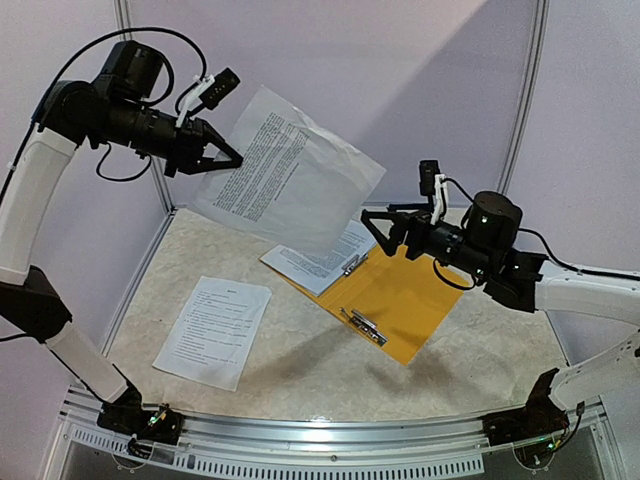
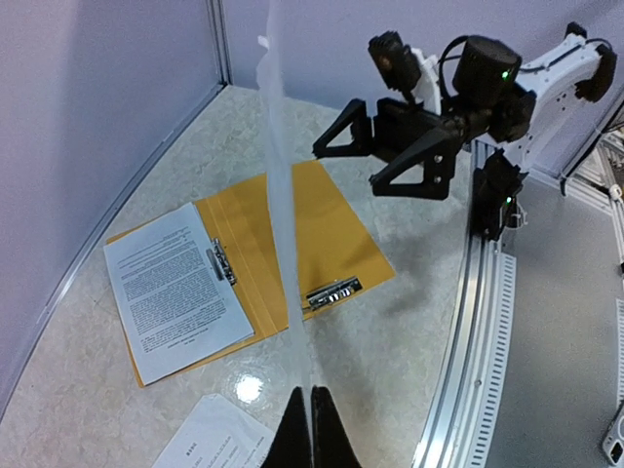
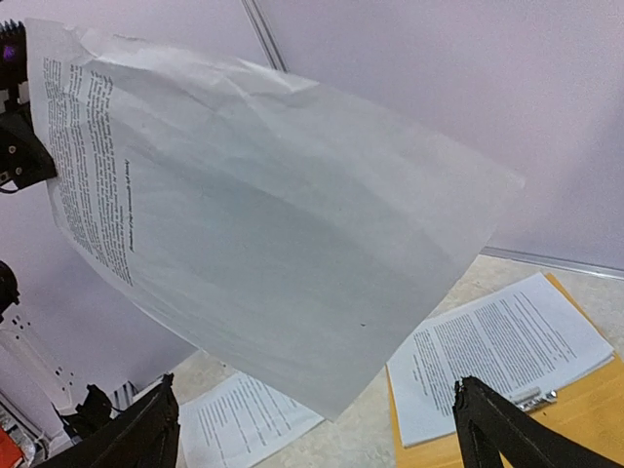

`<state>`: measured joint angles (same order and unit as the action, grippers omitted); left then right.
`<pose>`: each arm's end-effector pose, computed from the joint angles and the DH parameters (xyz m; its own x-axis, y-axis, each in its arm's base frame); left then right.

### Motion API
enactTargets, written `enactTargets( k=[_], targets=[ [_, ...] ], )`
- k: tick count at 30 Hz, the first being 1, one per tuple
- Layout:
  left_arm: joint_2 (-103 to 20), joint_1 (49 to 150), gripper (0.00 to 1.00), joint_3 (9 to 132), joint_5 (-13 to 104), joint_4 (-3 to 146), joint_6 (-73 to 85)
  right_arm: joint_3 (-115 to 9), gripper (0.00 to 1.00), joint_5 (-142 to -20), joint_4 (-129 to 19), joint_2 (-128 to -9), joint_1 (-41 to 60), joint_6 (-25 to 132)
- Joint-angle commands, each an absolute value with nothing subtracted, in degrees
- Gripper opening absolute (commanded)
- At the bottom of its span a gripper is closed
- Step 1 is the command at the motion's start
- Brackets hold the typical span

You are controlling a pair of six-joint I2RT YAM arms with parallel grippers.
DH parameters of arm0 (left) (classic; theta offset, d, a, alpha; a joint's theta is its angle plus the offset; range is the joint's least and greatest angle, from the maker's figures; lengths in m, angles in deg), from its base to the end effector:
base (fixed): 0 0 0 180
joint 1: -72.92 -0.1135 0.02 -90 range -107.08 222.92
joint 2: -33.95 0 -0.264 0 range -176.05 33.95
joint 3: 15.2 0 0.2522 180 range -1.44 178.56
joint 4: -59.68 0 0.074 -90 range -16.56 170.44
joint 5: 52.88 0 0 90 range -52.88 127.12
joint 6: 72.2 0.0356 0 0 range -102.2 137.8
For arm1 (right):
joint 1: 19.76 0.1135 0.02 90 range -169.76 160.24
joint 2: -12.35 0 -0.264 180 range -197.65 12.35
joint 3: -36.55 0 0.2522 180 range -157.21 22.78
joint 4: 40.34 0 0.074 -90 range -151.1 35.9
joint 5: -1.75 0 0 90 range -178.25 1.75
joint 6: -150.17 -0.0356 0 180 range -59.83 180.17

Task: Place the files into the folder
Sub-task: Pass from the right arm to the left, then pass from the left arm to the right

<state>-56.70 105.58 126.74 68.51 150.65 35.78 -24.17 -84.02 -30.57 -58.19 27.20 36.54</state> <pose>0.2098 -0.1565 0.5076 -0.2649 0.4828 -0.8347 0.9251 0.3714 -0.0788 0.1960 0.2138 0.3193 -0.3129 0.2506 -0.9161 -0.7137 0.5744 0.4009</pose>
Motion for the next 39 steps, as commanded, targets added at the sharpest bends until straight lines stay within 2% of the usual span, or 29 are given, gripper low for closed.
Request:
enactTargets(
  k=[1,5,15,18,20,23,24,26,27,28,32,33,35,36,39],
  targets=[
    [-56.69,105.31,0.00,129.75,70.95,152.46,31.99,-24.85,0.99,-78.25,-17.08,-64.99,26.20,33.47],
    [-56.40,105.35,0.00,131.07,70.83,152.61,31.71,-26.93,0.99,-75.16,-12.50,-70.01,25.38,30.92],
    [-56.05,105.35,0.00,132.04,71.06,152.21,31.16,-34.03,0.99,-69.95,-15.52,-76.11,24.32,30.78],
    [-55.96,105.35,0.00,132.31,69.73,152.23,31.52,-32.95,0.93,-67.82,-12.87,-76.91,23.34,28.43],
    [-55.96,105.22,0.00,131.65,68.68,151.92,31.60,-31.44,0.81,-66.35,-9.05,-76.86,22.98,26.88],
    [-56.27,104.88,0.00,129.82,68.53,150.37,30.76,-30.78,0.44,-63.95,-5.43,-76.85,22.87,25.72],
    [-56.45,104.71,0.00,129.40,68.58,149.90,30.52,-31.05,0.33,-63.27,-5.64,-76.81,22.81,25.57],
    [-56.57,104.29,0.00,128.44,68.67,148.71,29.89,-31.75,0.18,-61.81,-7.12,-76.70,22.70,25.69],
    [-56.58,104.03,0.00,127.82,68.79,148.10,29.58,-32.10,0.07,-61.04,-8.18,-76.52,22.71,26.05],
    [-56.62,103.72,0.00,127.17,68.95,147.58,29.34,-32.28,0.01,-60.83,-9.66,-76.23,22.73,26.37],
    [-56.45,101.97,0.01,122.67,70.49,144.61,27.92,-32.59,0.00,-62.46,-17.50,-73.91,22.57,28.61],
    [-56.40,101.37,0.10,120.67,70.72,143.39,27.83,-33.18,0.00,-63.41,-21.88,-73.09,22.29,29.21],
    [-56.39,100.65,0.44,116.24,69.69,141.65,28.55,-35.76,0.00,-64.94,-33.87,-70.54,21.22,32.63],
    [-56.47,100.41,0.53,114.12,68.28,140.85,29.23,-37.64,0.00,-65.26,-41.82,-69.61,20.58,34.24],
    [-56.55,100.20,0.68,107.64,63.58,139.06,32.54,-44.94,0.00,-67.66,-66.76,-66.86,18.47,42.20]
  ],
)
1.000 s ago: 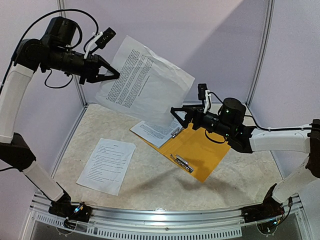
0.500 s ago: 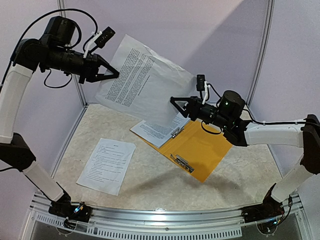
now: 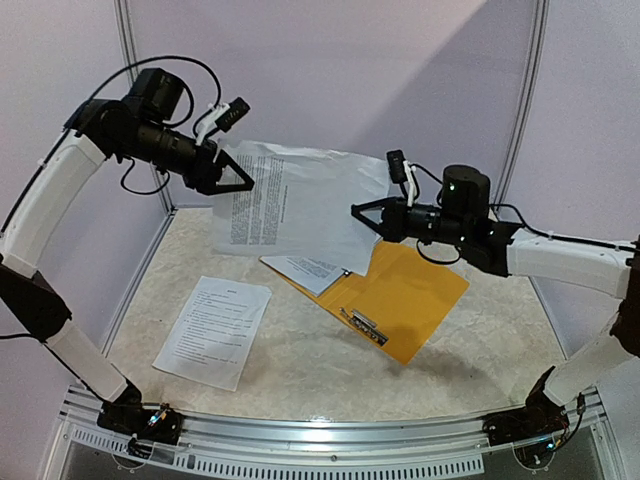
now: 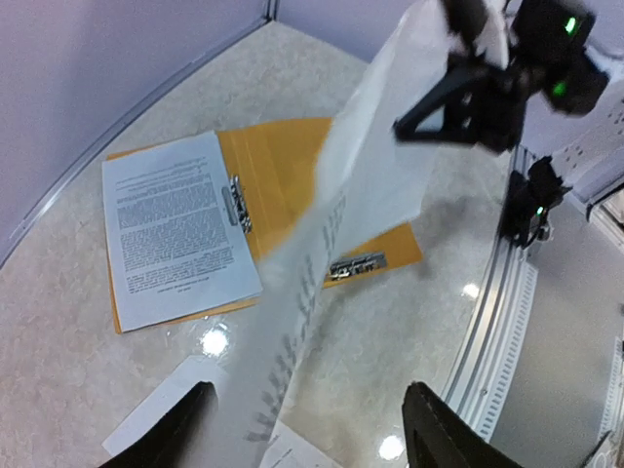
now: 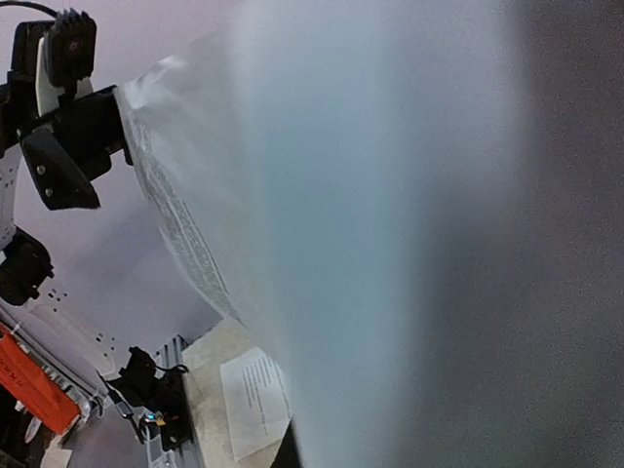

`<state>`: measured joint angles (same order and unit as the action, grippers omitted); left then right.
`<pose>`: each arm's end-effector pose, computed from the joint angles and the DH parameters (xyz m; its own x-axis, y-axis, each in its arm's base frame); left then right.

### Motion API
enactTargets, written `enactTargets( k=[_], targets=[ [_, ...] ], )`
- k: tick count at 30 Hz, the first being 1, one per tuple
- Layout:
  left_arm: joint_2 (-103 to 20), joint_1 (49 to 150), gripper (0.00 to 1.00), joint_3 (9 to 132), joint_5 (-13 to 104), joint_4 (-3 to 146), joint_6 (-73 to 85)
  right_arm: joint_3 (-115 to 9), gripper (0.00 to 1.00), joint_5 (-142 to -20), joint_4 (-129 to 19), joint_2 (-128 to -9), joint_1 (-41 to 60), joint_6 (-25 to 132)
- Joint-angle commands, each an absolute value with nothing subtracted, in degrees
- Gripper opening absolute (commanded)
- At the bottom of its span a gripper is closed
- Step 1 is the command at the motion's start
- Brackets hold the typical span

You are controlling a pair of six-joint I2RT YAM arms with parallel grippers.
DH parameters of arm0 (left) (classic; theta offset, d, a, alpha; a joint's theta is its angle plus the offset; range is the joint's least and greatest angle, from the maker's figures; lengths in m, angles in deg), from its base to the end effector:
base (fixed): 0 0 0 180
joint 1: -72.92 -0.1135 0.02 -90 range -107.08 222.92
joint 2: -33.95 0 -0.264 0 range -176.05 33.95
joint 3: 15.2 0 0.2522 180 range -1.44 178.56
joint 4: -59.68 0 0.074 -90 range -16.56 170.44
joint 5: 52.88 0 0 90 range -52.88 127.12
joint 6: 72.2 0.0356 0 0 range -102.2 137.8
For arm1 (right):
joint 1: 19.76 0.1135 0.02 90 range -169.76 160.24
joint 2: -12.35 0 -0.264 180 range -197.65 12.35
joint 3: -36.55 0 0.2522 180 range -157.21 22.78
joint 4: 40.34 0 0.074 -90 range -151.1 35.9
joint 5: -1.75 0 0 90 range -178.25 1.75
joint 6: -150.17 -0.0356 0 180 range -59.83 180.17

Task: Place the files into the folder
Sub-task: Pass from the left arm to the right, then place the file in the spring clip on the folder.

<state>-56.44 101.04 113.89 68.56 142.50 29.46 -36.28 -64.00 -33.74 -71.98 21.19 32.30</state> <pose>0.2501 -0.1547 0.4625 -0.4533 0.4378 -0.7765 0.8414 0.4978 -0.2105 0.2526 0.2385 0.3168 -0.4809 0.1471 -0.8644 -0.7713 0.3978 0.4968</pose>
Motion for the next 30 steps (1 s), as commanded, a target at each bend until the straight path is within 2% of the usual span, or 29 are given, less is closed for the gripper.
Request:
enactTargets(
  k=[1,5,13,26,30],
  targets=[
    [-56.68,100.10,0.71,105.94,62.11,138.51,33.35,-47.44,0.00,-69.25,-76.38,-65.96,17.75,44.14],
    [-58.38,100.09,0.73,100.71,59.51,135.88,35.33,-54.39,0.00,-76.94,-98.53,-63.48,14.65,50.92],
    [-62.21,100.16,0.73,95.43,59.34,132.12,35.84,-62.64,0.00,-94.23,-119.77,-61.69,12.23,52.19],
    [-63.07,100.51,0.73,92.11,59.02,131.48,38.23,-71.75,0.00,-74.44,-135.66,-63.96,12.24,55.68],
    [-63.24,100.77,0.73,91.81,59.09,131.05,38.30,-70.87,0.00,-75.42,-138.28,-64.42,12.30,55.51]
  ],
)
